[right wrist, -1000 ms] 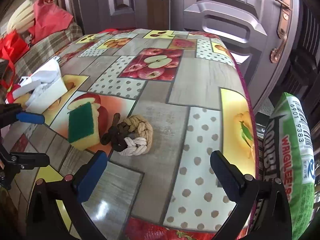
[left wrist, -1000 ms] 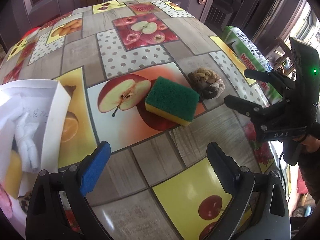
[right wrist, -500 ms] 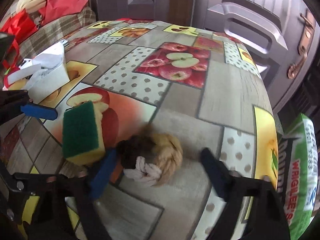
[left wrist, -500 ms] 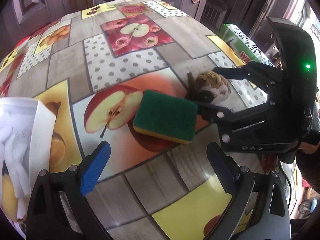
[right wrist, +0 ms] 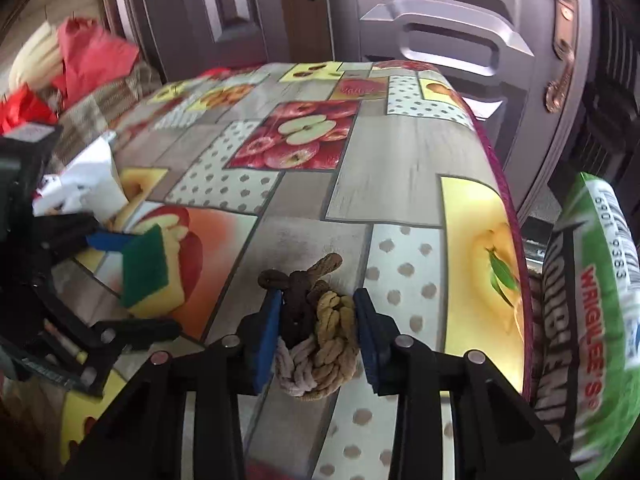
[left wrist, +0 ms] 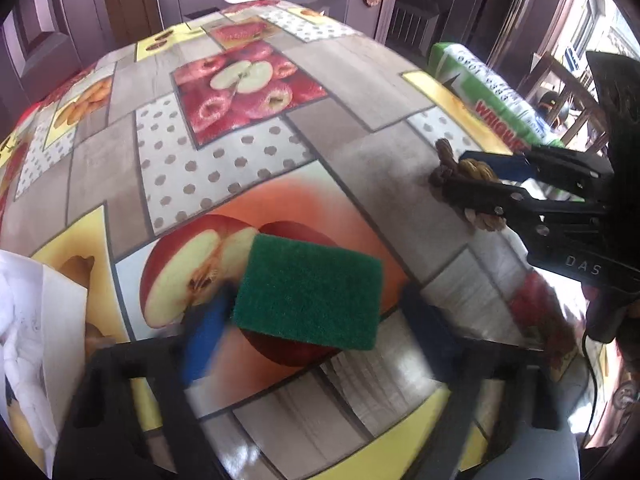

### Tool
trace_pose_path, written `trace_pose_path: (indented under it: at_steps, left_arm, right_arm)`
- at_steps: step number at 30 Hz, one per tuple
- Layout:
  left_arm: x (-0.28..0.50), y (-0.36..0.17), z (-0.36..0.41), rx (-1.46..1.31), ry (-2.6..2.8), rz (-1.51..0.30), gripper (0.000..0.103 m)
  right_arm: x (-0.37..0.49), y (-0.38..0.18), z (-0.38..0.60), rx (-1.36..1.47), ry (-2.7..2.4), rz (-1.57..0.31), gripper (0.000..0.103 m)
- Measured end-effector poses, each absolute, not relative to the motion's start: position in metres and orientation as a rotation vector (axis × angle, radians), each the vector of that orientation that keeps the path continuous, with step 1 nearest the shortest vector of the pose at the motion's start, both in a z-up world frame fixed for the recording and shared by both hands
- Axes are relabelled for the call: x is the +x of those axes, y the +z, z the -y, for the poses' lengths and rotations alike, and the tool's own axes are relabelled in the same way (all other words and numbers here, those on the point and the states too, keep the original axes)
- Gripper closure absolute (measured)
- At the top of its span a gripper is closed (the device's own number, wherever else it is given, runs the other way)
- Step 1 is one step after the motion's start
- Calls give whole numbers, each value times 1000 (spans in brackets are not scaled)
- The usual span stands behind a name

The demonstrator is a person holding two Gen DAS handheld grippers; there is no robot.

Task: Organize soft objects
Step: 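Grasp the green scouring sponge with the left tool while the right tool grasps the rope knot toy, then lift and carry the green sponge and rope knot toy over the white box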

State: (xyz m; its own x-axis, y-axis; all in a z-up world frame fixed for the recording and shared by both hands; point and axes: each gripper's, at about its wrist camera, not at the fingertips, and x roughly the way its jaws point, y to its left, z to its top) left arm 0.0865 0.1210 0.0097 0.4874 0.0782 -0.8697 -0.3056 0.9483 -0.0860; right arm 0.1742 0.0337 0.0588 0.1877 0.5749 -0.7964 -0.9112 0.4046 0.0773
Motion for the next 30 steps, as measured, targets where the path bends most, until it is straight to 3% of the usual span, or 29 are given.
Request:
trace_pose_path:
  at_steps: [9,30]
  left_arm:
    - [68,45,-117,-273,266,-929,43]
    - [-37,191,-97,-247,419,-586,43]
  right_arm:
    - [158,96,-13,-349,1111,-804,67]
    - [122,210,28,-108,1132,-613,67]
